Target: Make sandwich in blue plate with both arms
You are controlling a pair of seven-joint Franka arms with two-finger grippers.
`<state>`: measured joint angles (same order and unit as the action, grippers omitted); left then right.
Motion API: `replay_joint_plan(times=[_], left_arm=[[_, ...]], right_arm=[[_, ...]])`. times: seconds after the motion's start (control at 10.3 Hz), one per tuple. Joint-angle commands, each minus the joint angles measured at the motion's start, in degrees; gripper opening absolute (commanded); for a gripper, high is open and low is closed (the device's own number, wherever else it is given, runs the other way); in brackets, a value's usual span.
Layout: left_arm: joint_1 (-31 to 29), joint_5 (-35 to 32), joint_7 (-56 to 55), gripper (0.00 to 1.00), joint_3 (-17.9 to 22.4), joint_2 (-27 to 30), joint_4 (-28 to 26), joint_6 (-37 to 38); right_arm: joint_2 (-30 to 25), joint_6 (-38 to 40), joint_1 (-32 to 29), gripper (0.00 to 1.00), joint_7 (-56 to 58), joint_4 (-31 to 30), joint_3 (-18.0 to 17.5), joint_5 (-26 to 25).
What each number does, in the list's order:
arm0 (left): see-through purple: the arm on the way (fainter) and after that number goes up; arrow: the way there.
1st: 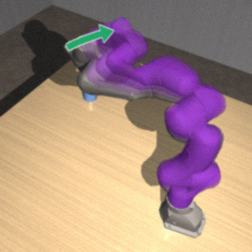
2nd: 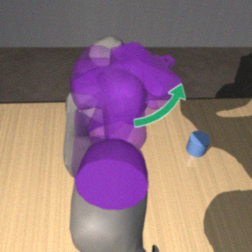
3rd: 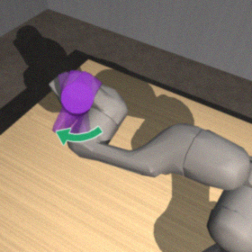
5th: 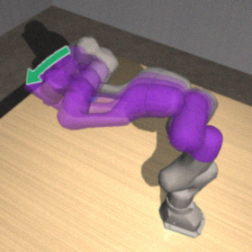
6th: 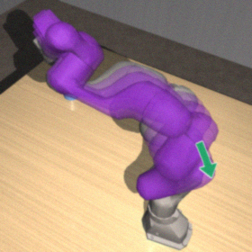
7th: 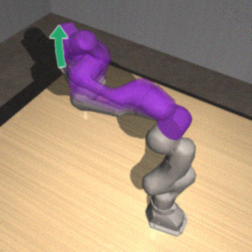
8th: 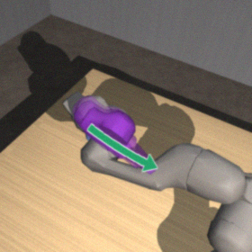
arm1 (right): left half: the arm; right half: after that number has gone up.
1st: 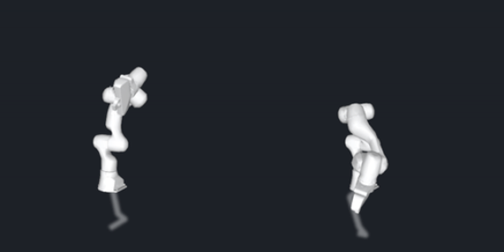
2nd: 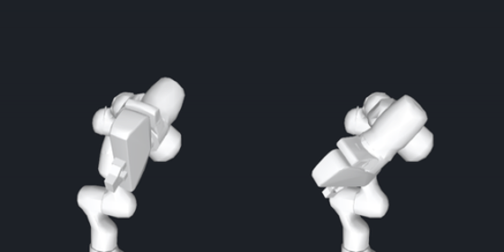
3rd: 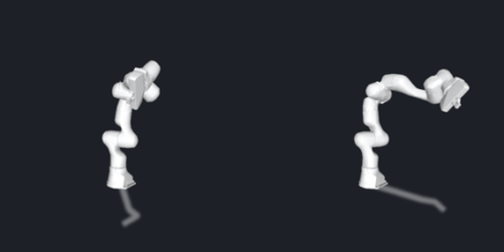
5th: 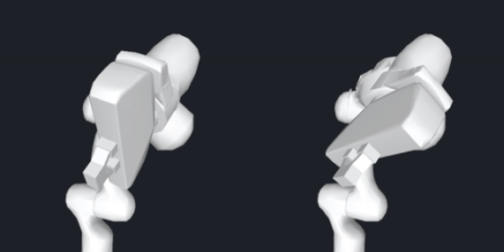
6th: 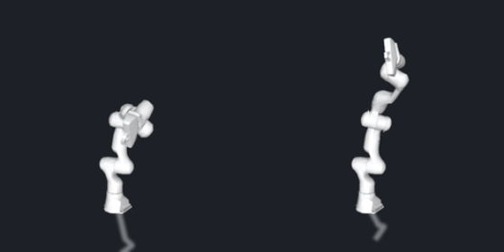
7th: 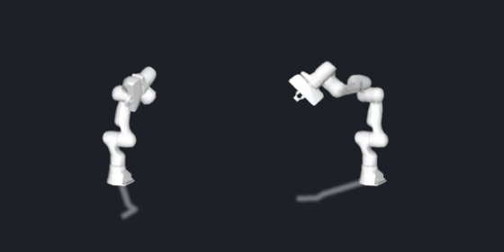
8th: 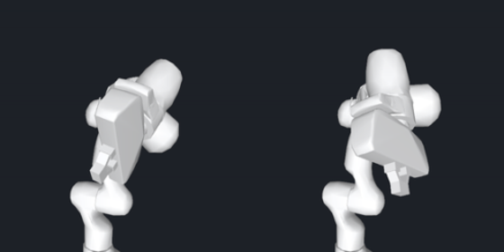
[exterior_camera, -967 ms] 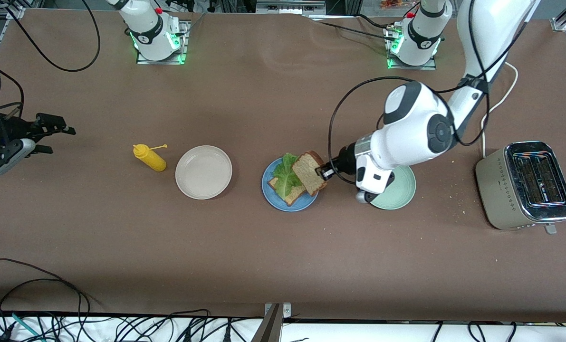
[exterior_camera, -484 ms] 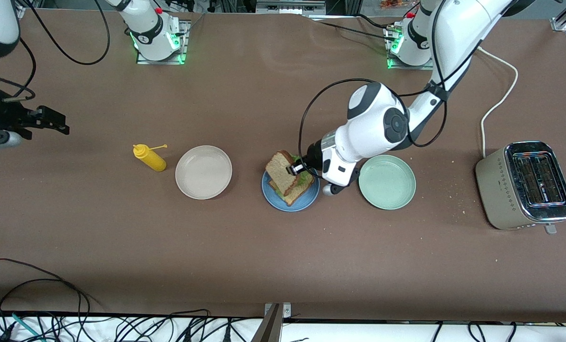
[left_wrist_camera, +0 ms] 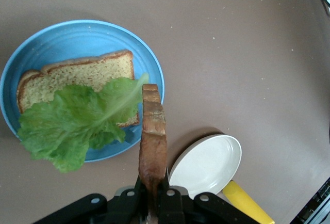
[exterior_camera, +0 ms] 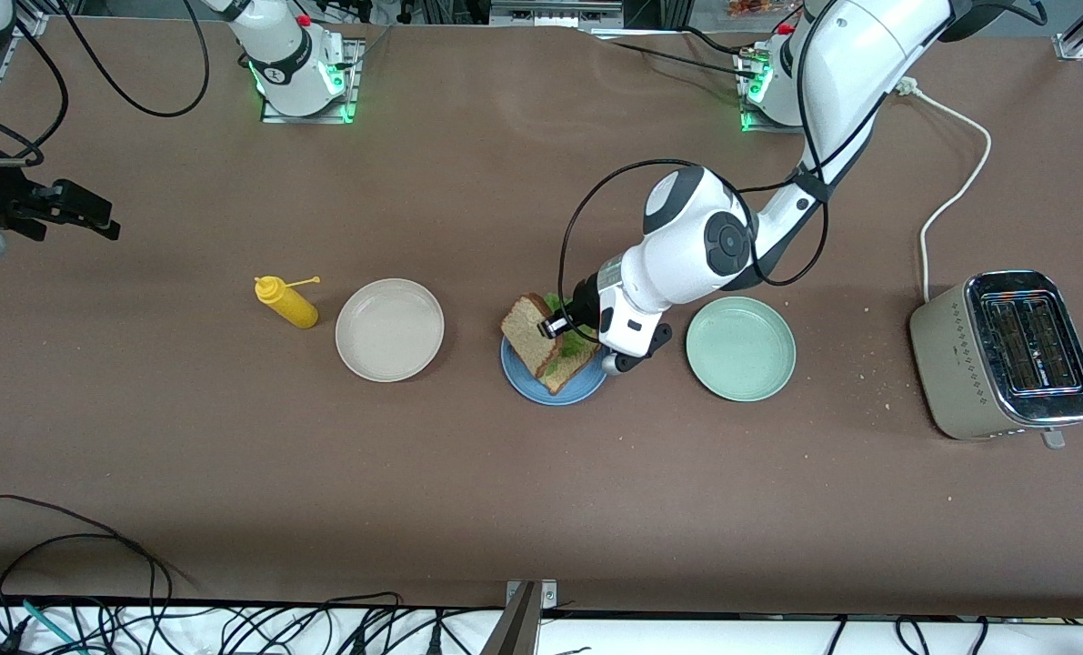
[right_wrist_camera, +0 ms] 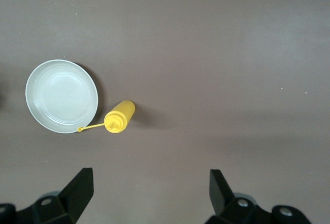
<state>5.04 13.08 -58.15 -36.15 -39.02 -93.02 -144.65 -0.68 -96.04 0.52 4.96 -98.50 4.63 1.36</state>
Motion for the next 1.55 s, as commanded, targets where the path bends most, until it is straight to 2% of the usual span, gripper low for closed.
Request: replay_joint_plan(times=[0.0, 0.48, 0.68, 0.87, 1.16, 1.45], left_arm=[[1.20, 1.16, -0.03, 0.00, 0.90, -1.31, -0.58, -4.66], [0.59, 0.99, 1.11, 0.00, 1.69, -1.67, -3.74, -4.67], [0.24, 0.90, 1.63, 0.00, 2.04, -1.50, -5.15, -3.97], [-0.29, 0.90, 1.72, 0.00, 2.75, -1.32, -5.42, -1.17], [-2.13, 0.90, 1.55, 0.00, 2.75, -1.23, -5.42, 3.13], [-1.61, 0.90, 1.02, 0.00, 2.75, -1.41, -5.42, 4.82]], right_arm=[[2.17, 2.26, -1.31, 1.00, -0.91, 3.41, -1.12, -0.92], [2.00, 6.74, -1.31, 1.00, -1.71, 3.76, -0.94, -0.66], [1.65, 7.35, -1.31, 1.00, -2.15, 6.64, -0.86, -1.09], [1.82, 8.50, -1.31, 1.00, -1.88, 9.11, 0.38, -0.92], [3.05, 8.24, -1.48, 1.00, -1.62, 9.38, 0.46, 0.39], [2.61, 7.97, -1.13, 1.00, -1.97, 9.38, 0.02, -1.00]])
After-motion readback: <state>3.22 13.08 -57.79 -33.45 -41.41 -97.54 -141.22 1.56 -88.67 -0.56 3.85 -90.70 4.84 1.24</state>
